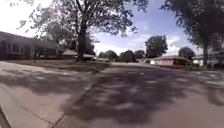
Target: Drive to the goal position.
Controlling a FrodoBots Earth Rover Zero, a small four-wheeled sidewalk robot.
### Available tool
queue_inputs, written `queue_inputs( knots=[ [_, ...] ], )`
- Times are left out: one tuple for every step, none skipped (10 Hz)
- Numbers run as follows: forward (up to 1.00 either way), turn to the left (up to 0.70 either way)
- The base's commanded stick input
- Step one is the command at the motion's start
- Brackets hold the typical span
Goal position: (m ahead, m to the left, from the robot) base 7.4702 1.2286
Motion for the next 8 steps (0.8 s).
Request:
queue_inputs(
  knots=[
    [1.00, 0.00],
    [1.00, 0.00],
    [1.00, 0.00],
    [1.00, 0.00],
    [1.00, 0.00],
    [1.00, 0.00],
    [1.00, 0.00],
    [1.00, 0.00]
  ],
)
